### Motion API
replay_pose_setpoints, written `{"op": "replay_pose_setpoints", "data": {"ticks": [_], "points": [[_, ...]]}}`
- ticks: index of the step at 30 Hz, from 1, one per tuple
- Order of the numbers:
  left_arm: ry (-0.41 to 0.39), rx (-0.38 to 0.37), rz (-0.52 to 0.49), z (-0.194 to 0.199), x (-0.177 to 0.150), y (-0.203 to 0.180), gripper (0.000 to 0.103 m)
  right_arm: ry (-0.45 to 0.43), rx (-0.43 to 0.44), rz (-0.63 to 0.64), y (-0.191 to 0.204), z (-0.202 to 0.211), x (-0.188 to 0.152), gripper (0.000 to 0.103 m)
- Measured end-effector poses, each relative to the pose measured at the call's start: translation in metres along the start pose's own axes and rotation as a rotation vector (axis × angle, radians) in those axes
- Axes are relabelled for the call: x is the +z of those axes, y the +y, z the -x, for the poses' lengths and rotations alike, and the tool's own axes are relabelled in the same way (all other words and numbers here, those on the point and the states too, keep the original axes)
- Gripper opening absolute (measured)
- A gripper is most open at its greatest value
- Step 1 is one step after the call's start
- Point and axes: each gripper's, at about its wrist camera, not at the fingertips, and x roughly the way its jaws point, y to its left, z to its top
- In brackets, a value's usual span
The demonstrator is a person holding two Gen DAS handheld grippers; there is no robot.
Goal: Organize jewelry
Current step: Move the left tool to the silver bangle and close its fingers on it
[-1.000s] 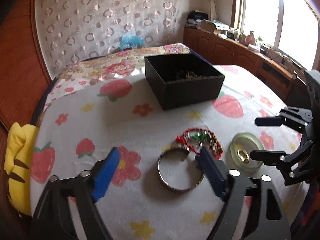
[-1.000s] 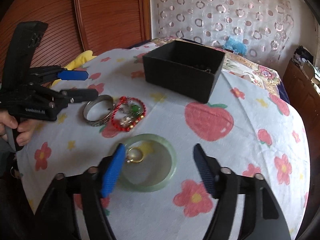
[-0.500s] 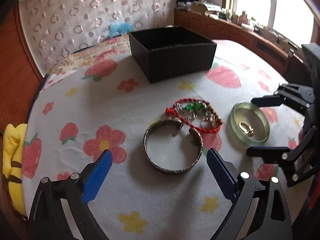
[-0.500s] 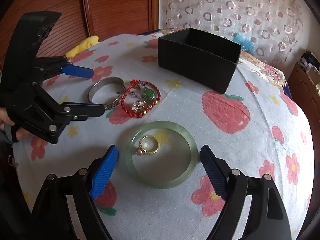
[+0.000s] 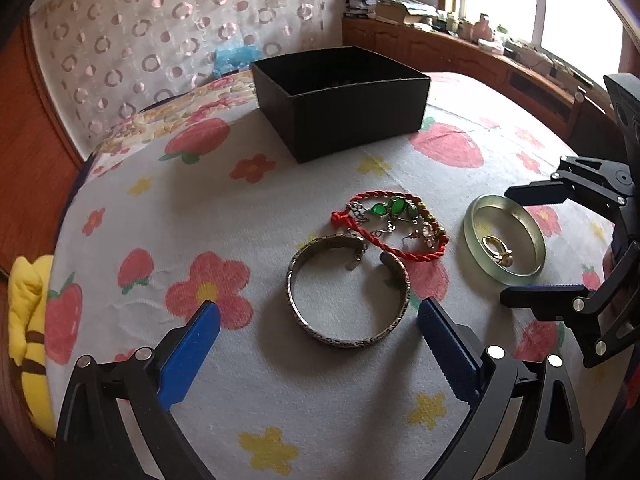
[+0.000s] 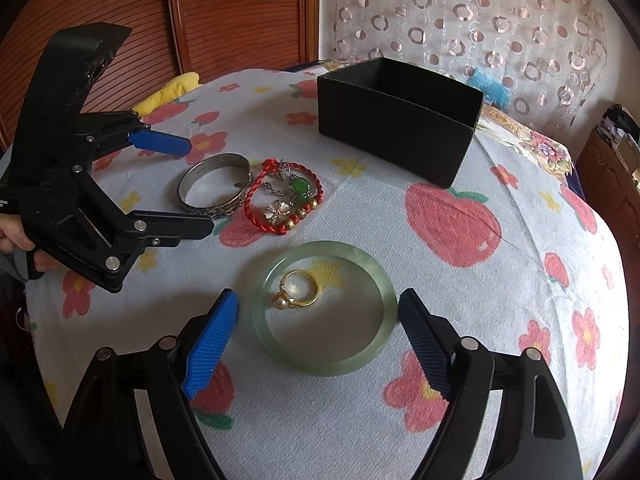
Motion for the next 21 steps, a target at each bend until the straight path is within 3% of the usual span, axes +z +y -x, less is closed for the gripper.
{"op": "replay_pose_setpoints", "data": {"ticks": [4,8,9,19,21], "points": [[0.002,-0.065,0.020,0.001,0.002,-0.003,0.095,0.000,-0.001,0.000,0.000,0.000,0.000,0.084],[-0.021,-0.040,0.031,0.004,0.002,-0.002,0.059,0.000,-0.001,0.000,0.000,0.000,0.000,0.084],[-0.025,-0.036,0.040,0.006,0.002,-0.001,0.057,0.000,-0.001,0.000,0.000,0.000,0.000,0.084],[-0.120,-0.034,0.137,0.033,0.001,0.011,0.057,0.000,0.000,-0.003,0.000,0.000,-0.001,0.084],[-0.140,-0.034,0.144,0.040,0.003,0.011,0.057,-0.002,-0.003,-0.005,0.000,0.002,-0.001,0.079]]}}
